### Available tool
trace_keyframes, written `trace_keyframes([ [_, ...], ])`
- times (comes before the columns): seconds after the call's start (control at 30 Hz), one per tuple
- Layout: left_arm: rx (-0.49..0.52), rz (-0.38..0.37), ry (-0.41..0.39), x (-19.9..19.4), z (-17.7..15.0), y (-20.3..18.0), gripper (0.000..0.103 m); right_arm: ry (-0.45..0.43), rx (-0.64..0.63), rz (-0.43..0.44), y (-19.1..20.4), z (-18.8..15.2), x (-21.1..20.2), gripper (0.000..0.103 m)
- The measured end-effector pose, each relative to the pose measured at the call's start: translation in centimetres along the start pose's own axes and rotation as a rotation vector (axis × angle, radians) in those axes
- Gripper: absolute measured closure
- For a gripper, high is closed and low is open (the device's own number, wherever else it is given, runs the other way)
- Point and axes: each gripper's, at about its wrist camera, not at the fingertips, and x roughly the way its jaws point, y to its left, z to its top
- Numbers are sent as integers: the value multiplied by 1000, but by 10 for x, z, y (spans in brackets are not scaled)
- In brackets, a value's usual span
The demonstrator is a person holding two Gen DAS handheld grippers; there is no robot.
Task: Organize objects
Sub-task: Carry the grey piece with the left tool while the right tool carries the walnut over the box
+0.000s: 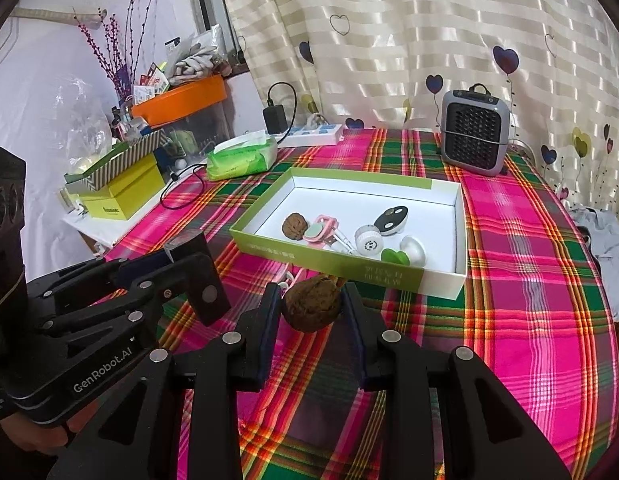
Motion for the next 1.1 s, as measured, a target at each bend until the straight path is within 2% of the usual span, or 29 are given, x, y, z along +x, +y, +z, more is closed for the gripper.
trace_keyframes([
  [0.63, -22, -62, 9, 13, 2, 2, 82, 8, 14, 0, -10, 2, 8, 71],
  [1.1, -17, -77, 34, 33, 11, 0, 82, 19, 29, -7, -24, 9, 23, 71],
])
